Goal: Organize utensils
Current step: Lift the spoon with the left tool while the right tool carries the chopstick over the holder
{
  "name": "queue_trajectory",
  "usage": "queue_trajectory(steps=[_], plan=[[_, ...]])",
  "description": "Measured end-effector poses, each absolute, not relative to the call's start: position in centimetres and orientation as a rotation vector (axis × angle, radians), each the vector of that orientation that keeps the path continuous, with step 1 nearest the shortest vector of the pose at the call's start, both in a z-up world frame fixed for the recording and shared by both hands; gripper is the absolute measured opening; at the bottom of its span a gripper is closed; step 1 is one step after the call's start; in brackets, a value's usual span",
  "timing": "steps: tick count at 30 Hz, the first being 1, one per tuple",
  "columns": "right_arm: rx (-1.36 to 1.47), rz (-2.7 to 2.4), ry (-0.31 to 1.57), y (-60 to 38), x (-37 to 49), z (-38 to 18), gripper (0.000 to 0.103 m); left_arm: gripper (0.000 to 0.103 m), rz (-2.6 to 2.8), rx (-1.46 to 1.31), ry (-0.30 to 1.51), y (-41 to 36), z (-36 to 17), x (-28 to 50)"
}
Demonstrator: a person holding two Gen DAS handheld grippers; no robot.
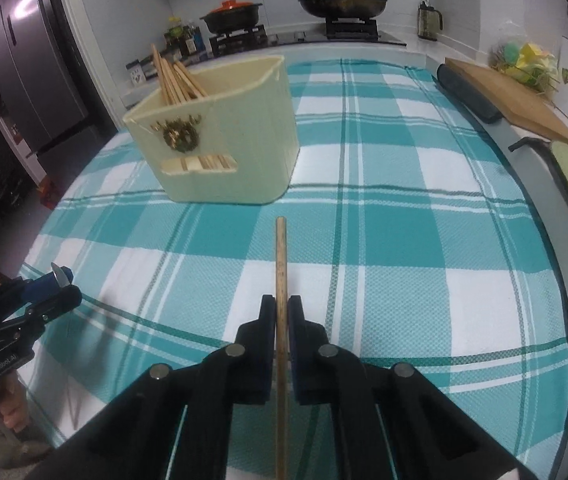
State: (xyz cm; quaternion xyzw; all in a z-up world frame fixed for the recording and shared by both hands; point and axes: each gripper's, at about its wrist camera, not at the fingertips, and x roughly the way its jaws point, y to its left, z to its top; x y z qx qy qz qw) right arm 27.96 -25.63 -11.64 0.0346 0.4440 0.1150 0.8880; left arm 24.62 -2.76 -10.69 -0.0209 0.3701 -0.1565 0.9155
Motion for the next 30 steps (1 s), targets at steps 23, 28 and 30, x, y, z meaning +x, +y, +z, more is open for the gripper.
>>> queue_trajectory(steps=[23,28,30], plan=[[0.044,0.265,0.592,-24.3,20.0,-0.2,0.006,0.035,-0.345,-0.082,0.543,-1.0,-3.0,20.5],[0.052,0.279,0.577,-24.3,20.1,0.7,0.006,0.035,-0.351,-0.081,0.528,-0.9,-2.0,20.3],[0.061,0.286,0.573,-24.3,20.3,1.1,0.006,0.035,-0.356,-0.082,0.519,-0.9,-1.3,20.3]])
